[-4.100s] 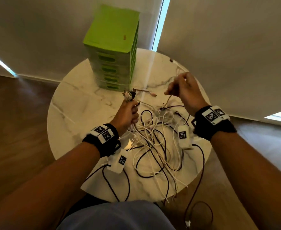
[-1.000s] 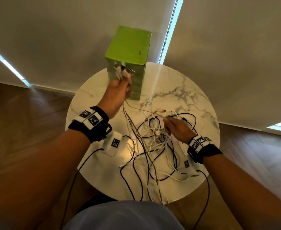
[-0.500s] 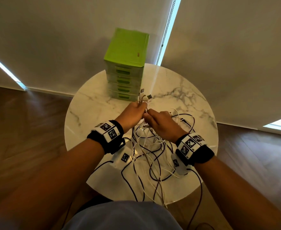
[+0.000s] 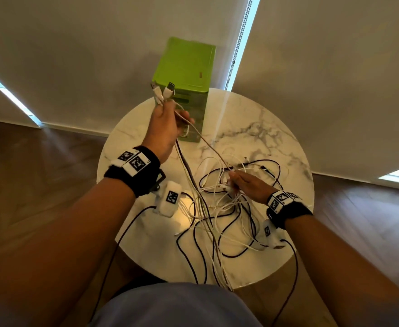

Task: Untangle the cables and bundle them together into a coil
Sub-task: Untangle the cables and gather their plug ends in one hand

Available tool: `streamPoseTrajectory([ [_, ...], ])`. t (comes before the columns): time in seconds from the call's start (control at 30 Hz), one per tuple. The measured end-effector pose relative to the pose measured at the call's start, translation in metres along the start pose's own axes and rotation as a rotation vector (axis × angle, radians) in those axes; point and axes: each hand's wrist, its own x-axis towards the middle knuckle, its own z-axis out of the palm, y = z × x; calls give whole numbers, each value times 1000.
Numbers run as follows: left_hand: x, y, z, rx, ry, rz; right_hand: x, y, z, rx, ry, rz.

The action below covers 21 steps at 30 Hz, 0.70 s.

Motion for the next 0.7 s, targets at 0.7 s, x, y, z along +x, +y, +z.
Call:
streamPoseTrajectory([
  [0.7, -33, -49, 20, 511, -351, -50, 8, -87, -12, 236, 81, -161],
])
